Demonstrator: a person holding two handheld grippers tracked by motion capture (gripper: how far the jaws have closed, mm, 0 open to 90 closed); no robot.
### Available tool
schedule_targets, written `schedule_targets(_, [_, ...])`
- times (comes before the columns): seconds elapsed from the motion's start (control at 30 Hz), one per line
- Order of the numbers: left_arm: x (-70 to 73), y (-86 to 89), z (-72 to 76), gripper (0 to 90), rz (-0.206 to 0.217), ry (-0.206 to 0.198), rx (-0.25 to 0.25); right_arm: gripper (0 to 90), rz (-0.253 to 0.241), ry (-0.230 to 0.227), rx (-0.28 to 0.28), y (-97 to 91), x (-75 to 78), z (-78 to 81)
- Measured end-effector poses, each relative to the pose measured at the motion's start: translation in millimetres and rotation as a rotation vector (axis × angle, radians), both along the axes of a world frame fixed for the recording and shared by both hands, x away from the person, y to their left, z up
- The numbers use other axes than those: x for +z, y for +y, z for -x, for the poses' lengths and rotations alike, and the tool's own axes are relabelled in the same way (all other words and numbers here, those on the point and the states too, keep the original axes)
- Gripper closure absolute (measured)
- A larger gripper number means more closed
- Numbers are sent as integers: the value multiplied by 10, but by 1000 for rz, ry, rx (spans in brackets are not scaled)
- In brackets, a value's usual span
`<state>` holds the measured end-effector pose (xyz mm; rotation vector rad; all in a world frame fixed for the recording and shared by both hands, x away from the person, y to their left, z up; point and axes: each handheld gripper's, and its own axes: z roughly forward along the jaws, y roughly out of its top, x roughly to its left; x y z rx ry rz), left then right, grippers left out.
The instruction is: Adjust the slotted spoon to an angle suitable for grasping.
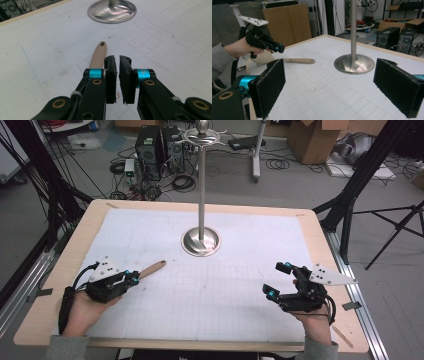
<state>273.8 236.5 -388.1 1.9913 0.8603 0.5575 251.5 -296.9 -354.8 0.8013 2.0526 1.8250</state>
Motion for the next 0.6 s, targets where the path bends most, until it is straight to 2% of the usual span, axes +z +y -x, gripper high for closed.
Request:
schedule_targets(0.1, [33, 84, 20, 786, -12, 13, -26, 96, 2, -1, -1, 5, -3, -4])
schedule_targets(0.13, [45, 115, 23, 768, -13, 34, -36, 96, 2, 1, -1, 6, -4, -4])
schedule_targets(0.27, [72, 245, 21, 700, -22, 72, -67, 96, 5, 4, 1, 11, -12, -11])
schedule_targets(0.37, [81, 352, 12, 611, -16, 96, -80, 96, 11, 5, 4, 20, -16, -14])
schedule_targets(0.47, [85, 441, 7, 471, -2, 121, -74, 96, 16, 4, 6, 32, -19, -16])
schedule_targets(0.6, [70, 525, 23, 365, 14, 112, -112, 96, 23, 15, 9, 54, -27, -19])
